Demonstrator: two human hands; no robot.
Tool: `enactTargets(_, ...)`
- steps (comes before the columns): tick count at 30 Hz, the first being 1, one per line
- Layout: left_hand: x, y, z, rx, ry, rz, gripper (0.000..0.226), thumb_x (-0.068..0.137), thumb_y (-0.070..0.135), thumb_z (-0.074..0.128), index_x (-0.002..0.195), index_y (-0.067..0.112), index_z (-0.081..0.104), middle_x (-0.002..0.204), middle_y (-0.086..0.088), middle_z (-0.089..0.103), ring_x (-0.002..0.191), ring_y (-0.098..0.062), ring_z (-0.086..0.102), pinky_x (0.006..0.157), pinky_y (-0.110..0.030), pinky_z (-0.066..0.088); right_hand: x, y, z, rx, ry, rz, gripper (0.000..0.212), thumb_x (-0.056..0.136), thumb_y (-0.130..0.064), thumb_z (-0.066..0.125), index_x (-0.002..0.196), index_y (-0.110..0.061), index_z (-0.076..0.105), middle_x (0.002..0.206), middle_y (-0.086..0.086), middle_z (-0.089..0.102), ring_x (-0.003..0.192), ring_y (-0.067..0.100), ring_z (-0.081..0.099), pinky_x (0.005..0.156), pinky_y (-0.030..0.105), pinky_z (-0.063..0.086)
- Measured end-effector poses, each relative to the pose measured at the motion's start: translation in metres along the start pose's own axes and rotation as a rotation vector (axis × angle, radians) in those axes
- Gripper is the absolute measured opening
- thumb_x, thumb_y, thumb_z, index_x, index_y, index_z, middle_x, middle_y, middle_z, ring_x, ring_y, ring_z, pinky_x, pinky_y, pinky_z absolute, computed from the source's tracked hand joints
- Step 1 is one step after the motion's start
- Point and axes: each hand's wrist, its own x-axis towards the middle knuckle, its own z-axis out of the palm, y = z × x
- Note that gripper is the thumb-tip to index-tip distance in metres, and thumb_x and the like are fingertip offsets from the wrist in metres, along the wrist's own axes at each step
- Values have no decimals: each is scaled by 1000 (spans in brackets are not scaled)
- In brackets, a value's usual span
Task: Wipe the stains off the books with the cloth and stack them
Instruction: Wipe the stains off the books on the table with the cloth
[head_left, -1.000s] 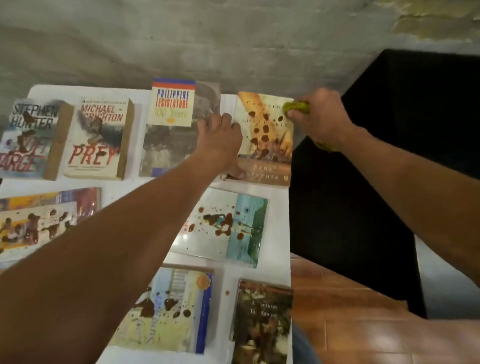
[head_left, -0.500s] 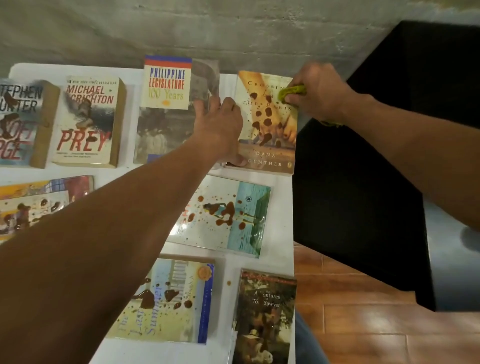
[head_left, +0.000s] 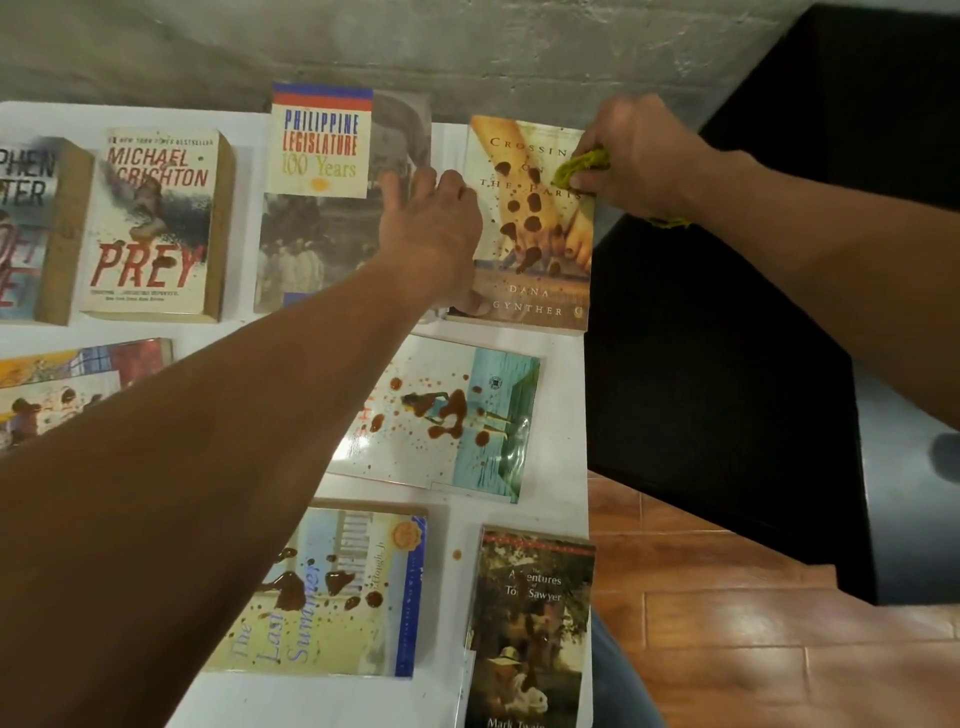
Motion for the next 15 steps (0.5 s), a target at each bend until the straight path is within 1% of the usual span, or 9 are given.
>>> enactTargets(2,1,0,0,20,-1,7,107,69,68,78,147,8,34,145,-11,37,139,-33,29,113,-56,20,-2,1,2,-3,14,-10,33,95,-29,65,123,-11,66,114,6,64,91,14,55,76,28,47)
enactTargets(5,2,0,-2,50,-3,21,109,68,71,76,145,6,35,144,-12,38,139,-32,30,114,-56,20,-10,1,4,-33,-55,-94,29,94,-29,67,117,-12,70,107,1,64,91,13,53,76,27,43)
enactTargets(7,3,0,-4,66,-6,28,109,69,71,76,145,5,36,143,-13,39,138,-32,32,113,-56,21,-13,2,6,-50,-52,-108,28,93,-30,67,115,-13,71,108,3,65,94,15,53,81,29,44)
enactTargets(9,3,1,-5,60,-10,31,108,69,71,76,145,5,36,143,-13,39,138,-32,32,113,-56,21,-14,2,7,-61,-31,-101,29,92,-31,67,116,-15,71,112,6,64,102,20,55,87,33,48)
enactTargets(10,3,1,-4,57,-8,31,107,69,70,76,145,5,36,143,-13,39,138,-32,33,113,-56,21,-15,1,7,-67,-45,-110,29,92,-32,68,116,-16,71,113,6,65,105,21,56,89,35,50)
enactTargets(13,3,0,-2,37,-12,27,106,70,69,76,144,5,36,141,-12,39,136,-31,35,112,-56,21,-19,-4,8,-47,-93,-135,26,92,-29,69,114,-15,72,107,0,69,96,16,59,84,33,52)
enactTargets(15,3,1,-1,13,-17,24,105,70,67,77,144,5,36,141,-12,39,135,-30,37,113,-56,20,-19,-5,10,-37,-39,-109,27,93,-29,68,115,-13,71,107,2,68,93,15,58,85,32,52)
